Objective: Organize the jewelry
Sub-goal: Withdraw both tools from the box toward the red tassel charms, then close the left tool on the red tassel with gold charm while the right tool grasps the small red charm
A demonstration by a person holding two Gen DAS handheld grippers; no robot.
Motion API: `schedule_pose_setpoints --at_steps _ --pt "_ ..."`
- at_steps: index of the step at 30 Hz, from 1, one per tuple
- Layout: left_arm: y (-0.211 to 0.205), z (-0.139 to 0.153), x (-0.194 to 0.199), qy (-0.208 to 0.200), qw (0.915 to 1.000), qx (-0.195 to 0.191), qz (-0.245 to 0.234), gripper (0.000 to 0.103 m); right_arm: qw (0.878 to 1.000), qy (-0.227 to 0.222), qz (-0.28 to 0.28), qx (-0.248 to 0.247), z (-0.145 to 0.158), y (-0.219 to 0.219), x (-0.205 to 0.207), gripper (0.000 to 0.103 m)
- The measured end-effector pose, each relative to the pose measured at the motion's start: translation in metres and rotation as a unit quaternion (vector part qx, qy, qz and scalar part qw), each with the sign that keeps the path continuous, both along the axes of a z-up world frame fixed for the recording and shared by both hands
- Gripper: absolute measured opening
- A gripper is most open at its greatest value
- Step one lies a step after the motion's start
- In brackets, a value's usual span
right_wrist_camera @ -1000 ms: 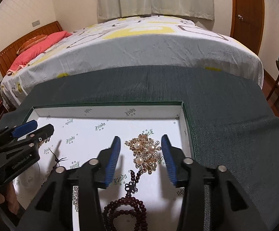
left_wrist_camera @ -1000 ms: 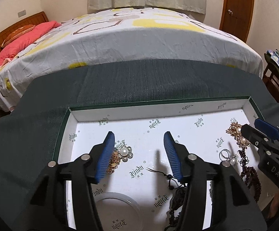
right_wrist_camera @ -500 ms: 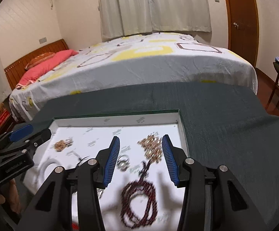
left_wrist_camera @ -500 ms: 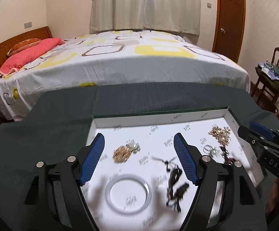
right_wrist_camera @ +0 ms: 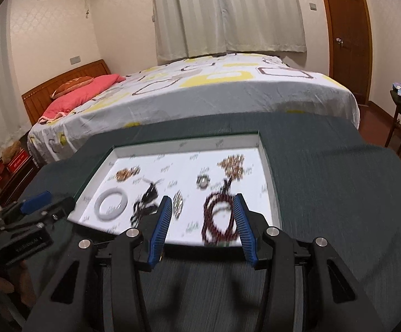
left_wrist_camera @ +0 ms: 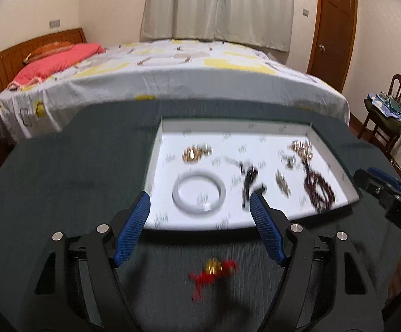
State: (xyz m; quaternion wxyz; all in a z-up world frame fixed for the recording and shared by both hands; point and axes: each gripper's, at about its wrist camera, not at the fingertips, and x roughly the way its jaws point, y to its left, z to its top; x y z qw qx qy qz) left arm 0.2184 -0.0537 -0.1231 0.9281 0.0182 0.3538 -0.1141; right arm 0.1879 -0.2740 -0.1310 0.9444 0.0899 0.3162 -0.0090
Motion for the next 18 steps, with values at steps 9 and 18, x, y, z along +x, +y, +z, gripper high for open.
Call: schedule_pose_setpoints --at_steps 9,18 --pt "-0.005 -0.043 -0.020 0.048 0.9987 0.016 0.001 0.073 0.999 0.030 0.015 0.007 -0.024 0.010 -0.022 0.046" --pt "-0.005 -0.060 -0.016 0.080 0.9965 0.023 -0.001 0.066 0.999 0.048 0.016 0.010 -0.037 0.007 -0.026 0.046"
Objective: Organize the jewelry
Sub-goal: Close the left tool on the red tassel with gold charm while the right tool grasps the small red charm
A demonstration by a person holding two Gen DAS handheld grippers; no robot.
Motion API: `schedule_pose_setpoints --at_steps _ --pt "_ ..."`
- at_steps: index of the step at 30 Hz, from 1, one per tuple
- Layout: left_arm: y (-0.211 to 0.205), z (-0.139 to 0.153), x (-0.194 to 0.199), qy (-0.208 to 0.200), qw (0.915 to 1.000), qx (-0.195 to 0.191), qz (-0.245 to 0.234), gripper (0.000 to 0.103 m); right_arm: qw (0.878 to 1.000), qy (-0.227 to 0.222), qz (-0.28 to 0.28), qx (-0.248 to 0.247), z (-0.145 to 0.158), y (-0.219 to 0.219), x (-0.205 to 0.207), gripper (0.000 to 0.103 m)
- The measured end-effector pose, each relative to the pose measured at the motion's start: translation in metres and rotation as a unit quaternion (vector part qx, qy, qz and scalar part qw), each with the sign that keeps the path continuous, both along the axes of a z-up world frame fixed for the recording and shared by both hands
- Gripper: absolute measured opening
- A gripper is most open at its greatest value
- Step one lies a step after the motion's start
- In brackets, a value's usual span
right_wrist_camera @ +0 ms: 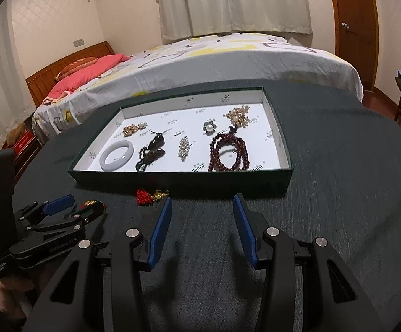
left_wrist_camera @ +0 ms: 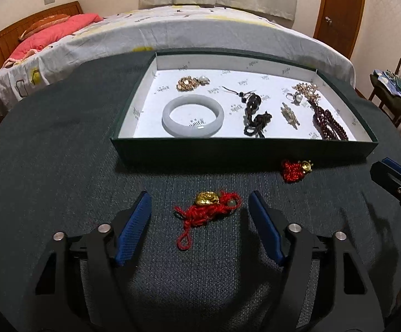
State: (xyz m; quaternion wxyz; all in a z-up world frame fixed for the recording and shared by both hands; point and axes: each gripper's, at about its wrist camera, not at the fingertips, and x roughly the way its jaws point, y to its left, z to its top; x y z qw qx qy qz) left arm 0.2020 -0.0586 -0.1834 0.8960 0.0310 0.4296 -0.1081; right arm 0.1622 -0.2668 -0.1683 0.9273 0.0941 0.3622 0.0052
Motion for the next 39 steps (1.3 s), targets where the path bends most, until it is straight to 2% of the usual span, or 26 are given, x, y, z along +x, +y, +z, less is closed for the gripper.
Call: schedule_pose_setpoints --at_steps 5,7,8,9,18,25,31,37,39 --pt "-0.001 -0.003 0.001 0.000 1.0000 0.006 -0.005 0.052 1.000 0.003 0.004 -0.001 -0.003 0.003 0.000 0.046" --pt "0.000 -0.003 0.001 -0.001 1.0000 0.003 -0.006 0.039 1.000 0.005 0.009 0.000 -0.005 0.007 0.001 0.046" --pt "0.000 -0.003 0.002 -0.002 1.0000 0.004 -0.007 0.028 1.000 0.007 0.011 0.000 -0.005 0.008 0.002 0.046" --pt "0.001 -0.002 0.002 -0.003 0.9999 0.006 -0.008 0.027 1.000 0.008 0.016 0.001 -0.006 0.012 0.003 0.046" --pt "0.016 0.004 -0.001 -0.015 0.9999 0.000 0.002 0.024 0.998 0.009 0.065 -0.007 -0.006 0.048 0.019 0.046" --pt "0.042 0.018 -0.002 -0.027 0.9991 0.006 0.033 0.024 0.995 0.021 0.096 -0.020 -0.013 0.073 0.042 0.044" --pt "0.061 0.021 0.000 -0.027 0.9979 0.005 0.058 0.024 0.993 0.041 0.108 -0.032 -0.022 0.084 0.057 0.033" --pt "0.062 0.020 0.000 -0.024 0.9981 0.004 0.057 0.024 0.991 0.056 0.113 -0.051 -0.028 0.084 0.061 0.027" --pt "0.062 0.019 0.000 -0.024 0.9982 0.005 0.056 0.024 0.990 0.056 0.114 -0.057 -0.028 0.083 0.060 0.021"
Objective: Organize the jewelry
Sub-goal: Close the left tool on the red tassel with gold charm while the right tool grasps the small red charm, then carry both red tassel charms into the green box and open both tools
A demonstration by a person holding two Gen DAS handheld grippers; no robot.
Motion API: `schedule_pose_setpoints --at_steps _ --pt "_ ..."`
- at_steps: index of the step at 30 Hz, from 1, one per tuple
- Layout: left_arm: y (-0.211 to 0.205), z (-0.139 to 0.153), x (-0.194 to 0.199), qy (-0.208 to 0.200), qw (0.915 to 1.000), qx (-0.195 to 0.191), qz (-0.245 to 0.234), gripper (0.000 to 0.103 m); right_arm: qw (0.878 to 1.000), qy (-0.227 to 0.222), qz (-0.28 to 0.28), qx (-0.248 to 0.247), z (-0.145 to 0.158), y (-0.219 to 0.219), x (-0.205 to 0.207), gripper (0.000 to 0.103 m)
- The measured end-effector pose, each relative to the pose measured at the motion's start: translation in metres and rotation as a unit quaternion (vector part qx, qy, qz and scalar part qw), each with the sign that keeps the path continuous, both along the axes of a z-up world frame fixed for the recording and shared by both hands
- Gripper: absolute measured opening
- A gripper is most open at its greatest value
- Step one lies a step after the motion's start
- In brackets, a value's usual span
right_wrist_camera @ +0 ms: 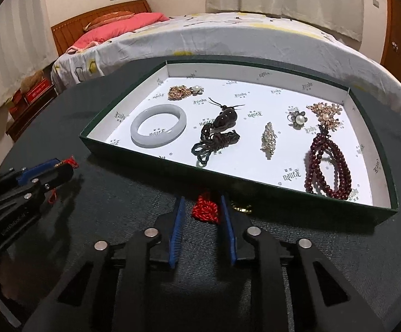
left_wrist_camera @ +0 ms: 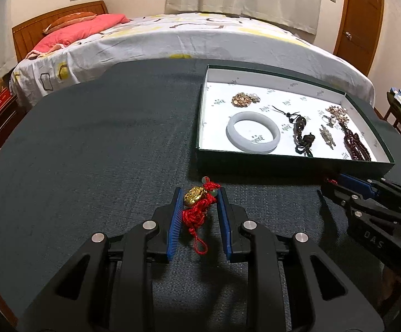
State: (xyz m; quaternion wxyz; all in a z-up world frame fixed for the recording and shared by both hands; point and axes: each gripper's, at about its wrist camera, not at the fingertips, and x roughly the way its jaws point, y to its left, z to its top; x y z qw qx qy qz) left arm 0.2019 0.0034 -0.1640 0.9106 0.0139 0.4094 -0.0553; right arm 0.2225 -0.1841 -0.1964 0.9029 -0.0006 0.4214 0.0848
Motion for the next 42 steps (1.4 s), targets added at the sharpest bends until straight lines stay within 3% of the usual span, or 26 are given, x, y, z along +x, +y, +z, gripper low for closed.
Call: schedule_pose_setpoints --at_steps 8,23,32,42 --pt "-0.003 0.001 -0.001 -0.004 1.0000 0.001 -0.001 0.024 1.000 -0.004 -0.001 0.007 0.002 -0.008 -0.007 0.009" --pt "-0.020 0.019 -0.011 -0.027 0.9994 -0.005 -0.020 0.024 0.997 -0.056 -0.029 0.046 0.039 -0.031 -0.037 0.007" --pt "-0.035 0.046 -0.015 -0.052 0.9977 -0.022 -0.038 0.024 0.991 -0.107 -0.039 0.067 0.079 -0.042 -0.048 0.007" --pt "-0.062 0.085 0.014 -0.110 0.9915 -0.031 -0.063 0.024 0.983 -0.162 -0.046 0.072 0.115 -0.049 -0.022 0.007"
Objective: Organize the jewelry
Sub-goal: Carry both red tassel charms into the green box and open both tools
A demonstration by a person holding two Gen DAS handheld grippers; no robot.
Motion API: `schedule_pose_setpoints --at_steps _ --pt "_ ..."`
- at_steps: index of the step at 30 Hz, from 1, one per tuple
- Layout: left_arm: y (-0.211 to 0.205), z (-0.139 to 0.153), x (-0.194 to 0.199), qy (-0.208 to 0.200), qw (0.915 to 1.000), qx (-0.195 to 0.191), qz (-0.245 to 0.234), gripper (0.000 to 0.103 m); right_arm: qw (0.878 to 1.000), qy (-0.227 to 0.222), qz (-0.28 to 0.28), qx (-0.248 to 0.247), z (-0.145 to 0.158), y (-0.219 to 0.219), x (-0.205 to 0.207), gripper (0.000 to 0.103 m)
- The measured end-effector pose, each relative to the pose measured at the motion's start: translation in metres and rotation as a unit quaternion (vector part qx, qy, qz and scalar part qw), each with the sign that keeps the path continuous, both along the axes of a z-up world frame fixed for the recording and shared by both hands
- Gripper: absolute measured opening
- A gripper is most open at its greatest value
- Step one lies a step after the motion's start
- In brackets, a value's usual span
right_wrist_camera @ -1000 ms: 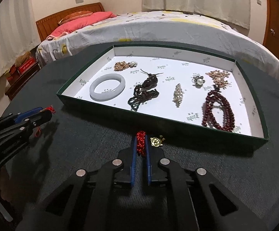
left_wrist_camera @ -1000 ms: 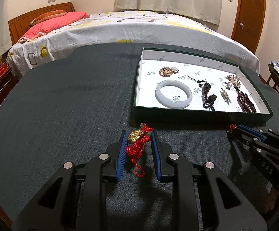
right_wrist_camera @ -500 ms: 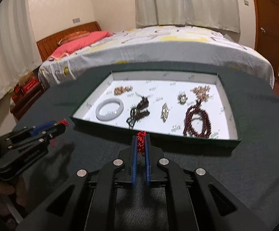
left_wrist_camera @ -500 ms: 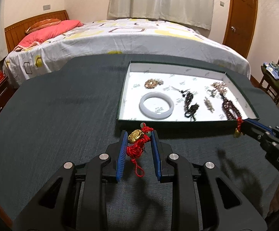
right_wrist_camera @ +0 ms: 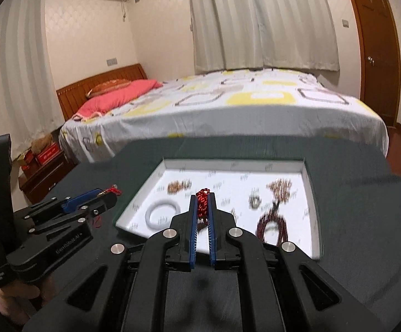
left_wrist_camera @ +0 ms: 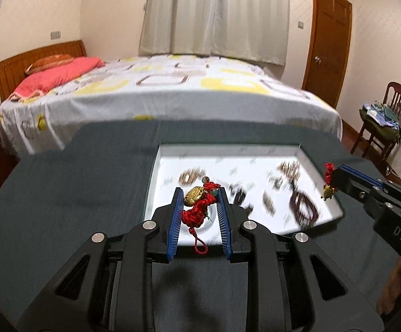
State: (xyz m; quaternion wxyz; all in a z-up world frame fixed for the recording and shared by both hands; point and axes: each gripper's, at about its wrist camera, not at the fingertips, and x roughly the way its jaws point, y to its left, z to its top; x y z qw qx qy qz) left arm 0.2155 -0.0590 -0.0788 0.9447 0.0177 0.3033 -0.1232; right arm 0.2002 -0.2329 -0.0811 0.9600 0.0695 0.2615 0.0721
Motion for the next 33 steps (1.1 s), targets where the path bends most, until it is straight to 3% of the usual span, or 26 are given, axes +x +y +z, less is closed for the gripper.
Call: schedule_pose_setpoints --at_steps 8,13,24,33 --pt "-0.033 0.019 0.047 -0.048 0.9988 0.000 -0.011 0.024 0.999 -0.029 -0.013 -0.005 0.014 -0.010 0.050 0.007" --pt "-0.053 0.009 0.085 -0.048 0.9987 0.013 -0.006 0.024 0.999 -0.022 -0.026 -0.003 0.004 -0.018 0.087 0.007" --pt "-0.079 -0.048 0.163 0.043 0.9981 0.043 0.009 0.025 0.997 0.060 -0.042 -0.012 -0.053 -0.023 0.154 0.007" --pt "-0.073 -0.083 0.191 0.146 0.9883 0.043 0.011 0.025 0.990 0.133 -0.037 -0.007 -0.085 -0.024 0.173 0.008"
